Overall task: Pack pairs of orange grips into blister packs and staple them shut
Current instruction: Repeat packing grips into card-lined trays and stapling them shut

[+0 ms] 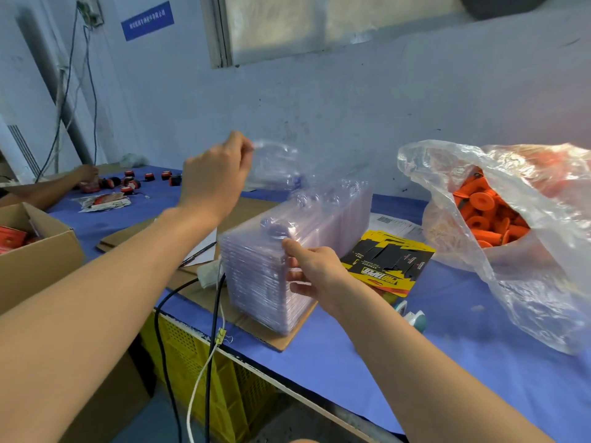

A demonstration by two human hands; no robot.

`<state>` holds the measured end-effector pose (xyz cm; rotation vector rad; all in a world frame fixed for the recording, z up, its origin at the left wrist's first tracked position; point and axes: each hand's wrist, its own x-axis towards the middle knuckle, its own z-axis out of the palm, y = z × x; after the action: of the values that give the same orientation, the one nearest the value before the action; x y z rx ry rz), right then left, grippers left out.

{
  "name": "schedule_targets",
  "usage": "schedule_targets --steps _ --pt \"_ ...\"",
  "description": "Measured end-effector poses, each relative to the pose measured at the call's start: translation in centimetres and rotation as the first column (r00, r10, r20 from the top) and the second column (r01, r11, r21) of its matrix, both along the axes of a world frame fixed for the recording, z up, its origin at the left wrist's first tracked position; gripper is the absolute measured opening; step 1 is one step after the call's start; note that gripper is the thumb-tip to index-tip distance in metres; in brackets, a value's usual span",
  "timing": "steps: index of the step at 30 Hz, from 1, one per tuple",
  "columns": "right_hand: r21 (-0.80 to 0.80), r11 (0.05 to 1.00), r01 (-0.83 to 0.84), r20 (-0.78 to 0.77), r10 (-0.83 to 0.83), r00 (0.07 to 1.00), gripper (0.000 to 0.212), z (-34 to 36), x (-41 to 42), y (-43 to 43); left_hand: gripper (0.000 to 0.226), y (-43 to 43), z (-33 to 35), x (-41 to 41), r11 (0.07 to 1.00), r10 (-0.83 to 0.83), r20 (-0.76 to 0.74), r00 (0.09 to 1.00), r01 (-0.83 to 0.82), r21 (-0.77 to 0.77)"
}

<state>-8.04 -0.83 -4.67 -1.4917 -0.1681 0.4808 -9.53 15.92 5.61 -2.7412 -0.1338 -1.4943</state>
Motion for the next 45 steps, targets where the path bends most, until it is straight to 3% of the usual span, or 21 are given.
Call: schedule_targets --steps 3,6,9,12,15,19,22,25,30,33,38,41,45 --pt "-0.059 0.994 0.091 0.062 -0.087 0.994 0.035 0.9 0.0 -0.3 0.026 -1.0 3.9 0.0 0.990 0.005 0.200 0.980 0.024 -0.142" --pt "0.080 0.962 0.262 0.097 -0.269 0.958 0.035 2.8 0.9 -1.8 0.019 -2.2 7.3 -1.4 0.938 -0.195 0.395 0.898 0.288 -0.192" --pt "0.235 0.909 0.344 0.140 -0.382 0.914 0.051 6.4 2.3 -5.2 0.012 -3.8 9.5 -3.4 0.766 -0.405 0.549 0.731 0.599 -0.233" --pt "0.339 0.853 0.396 0.175 -0.471 0.864 0.072 9.8 3.3 -9.5 0.015 -4.9 10.3 -4.7 0.601 -0.454 0.580 0.677 0.713 -0.361" --pt "0.396 0.718 0.572 0.199 -0.675 0.711 0.082 12.3 3.8 -15.0 0.020 -6.4 9.4 -4.6 0.433 -0.461 0.554 0.693 0.721 -0.542" --pt "0.467 0.498 0.731 0.133 -0.857 0.499 0.071 13.7 2.7 -22.8 0.028 -9.8 5.8 -3.1 0.237 -0.521 0.463 0.717 0.643 -0.728" --pt "0.376 0.461 0.804 0.309 -0.880 0.360 0.062 12.4 0.0 -27.2 0.027 -13.4 1.9 -1.7 0.067 -0.591 0.392 0.705 0.527 -0.848" --pt "0.314 0.432 0.845 0.521 -0.823 0.226 0.054 10.7 -2.9 -30.6 0.023 -17.4 -1.1 -1.3 -0.115 -0.670 0.388 0.633 0.428 -0.896" --pt "0.210 0.417 0.884 0.724 -0.674 0.146 0.047 9.5 -5.6 -35.2 0.020 -24.1 -3.0 -1.4 -0.337 -0.718 0.464 0.519 0.324 -0.884" --pt "0.124 0.448 0.885 0.816 -0.554 0.167 0.042 10.0 -6.5 -37.7 0.022 -26.5 -4.2 -1.2 -0.310 -0.753 0.376 0.540 0.212 -0.927" --pt "-0.185 0.499 0.847 0.851 -0.350 0.392 0.034 7.8 -6.9 -41.0 0.025 -28.7 -9.4 -1.1 -0.106 -0.822 0.109 0.559 0.038 -0.994" --pt "-0.409 0.418 0.811 0.836 -0.185 0.516 0.033 3.6 -6.8 -41.6 0.019 -29.6 -13.9 -1.4 -0.032 -0.819 -0.008 0.574 -0.059 -0.998" --pt "-0.683 0.319 0.658 0.704 0.048 0.708 0.038 -2.6 -6.4 -41.2 0.021 -30.3 -18.5 -1.1 0.044 -0.813 -0.149 0.563 -0.195 -0.980"
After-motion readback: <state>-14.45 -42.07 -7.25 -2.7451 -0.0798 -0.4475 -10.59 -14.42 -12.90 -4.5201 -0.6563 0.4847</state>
